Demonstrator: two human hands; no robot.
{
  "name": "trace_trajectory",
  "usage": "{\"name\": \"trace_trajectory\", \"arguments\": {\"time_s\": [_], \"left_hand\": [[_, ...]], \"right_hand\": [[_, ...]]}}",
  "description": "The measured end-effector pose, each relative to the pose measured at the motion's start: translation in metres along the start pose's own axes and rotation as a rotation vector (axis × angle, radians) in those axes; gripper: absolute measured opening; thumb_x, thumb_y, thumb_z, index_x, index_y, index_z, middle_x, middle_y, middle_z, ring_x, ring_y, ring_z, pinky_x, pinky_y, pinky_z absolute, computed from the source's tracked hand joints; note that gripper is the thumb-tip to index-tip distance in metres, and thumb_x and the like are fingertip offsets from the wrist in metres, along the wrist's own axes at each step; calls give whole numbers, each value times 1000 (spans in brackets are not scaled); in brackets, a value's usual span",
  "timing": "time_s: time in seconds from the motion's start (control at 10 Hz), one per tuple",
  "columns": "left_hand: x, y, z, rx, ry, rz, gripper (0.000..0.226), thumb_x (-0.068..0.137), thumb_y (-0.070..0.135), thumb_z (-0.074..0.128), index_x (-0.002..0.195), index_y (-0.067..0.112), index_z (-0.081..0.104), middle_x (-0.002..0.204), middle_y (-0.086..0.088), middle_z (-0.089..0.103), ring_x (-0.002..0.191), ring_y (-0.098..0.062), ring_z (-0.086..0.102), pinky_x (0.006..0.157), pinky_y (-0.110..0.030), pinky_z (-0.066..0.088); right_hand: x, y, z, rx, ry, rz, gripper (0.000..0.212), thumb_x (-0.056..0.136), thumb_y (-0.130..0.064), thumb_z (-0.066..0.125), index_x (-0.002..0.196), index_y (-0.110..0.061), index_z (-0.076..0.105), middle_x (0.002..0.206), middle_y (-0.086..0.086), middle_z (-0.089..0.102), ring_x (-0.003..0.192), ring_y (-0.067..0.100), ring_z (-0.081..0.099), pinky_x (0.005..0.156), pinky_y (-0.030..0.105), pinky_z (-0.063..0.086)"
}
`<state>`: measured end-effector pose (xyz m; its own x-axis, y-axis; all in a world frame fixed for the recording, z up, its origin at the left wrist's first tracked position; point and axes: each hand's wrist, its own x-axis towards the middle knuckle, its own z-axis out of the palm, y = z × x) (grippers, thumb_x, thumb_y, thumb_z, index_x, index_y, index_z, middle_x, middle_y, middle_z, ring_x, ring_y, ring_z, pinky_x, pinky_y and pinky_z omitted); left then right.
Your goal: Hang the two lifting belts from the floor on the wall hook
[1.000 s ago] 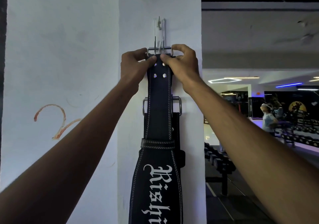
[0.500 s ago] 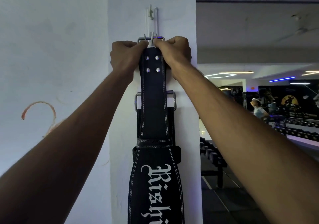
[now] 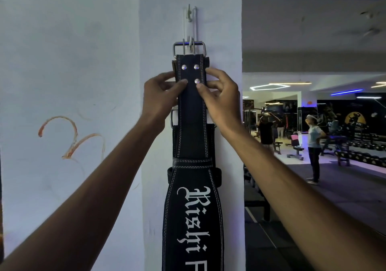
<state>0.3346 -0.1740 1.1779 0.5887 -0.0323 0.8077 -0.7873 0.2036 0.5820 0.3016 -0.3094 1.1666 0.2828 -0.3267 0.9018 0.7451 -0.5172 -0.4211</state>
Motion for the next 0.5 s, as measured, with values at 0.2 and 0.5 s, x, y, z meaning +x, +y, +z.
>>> {"name": "trace_trajectory", "arguments": {"time_s": [0.2,0.5], "left_hand": [[-17,-1,-10,67,-28,-22,29,93,14,69,121,8,69,93,-7,76,78,-10,75,73,-28,61],[-69,18,-30,455,125,133,36,99,33,57,132,21,63,123,4,71,107,-10,67,99,-34,55]], "right_hand": [[-17,-8,-3,-80,-17,-5,42,92,-13,64,134,-13,58,111,4,74,90,9,71,85,30,59],[-62,-34,-24,-331,7,-81,36,95,-18,55,131,-17,60,123,1,68,99,7,65,86,32,59]]}}
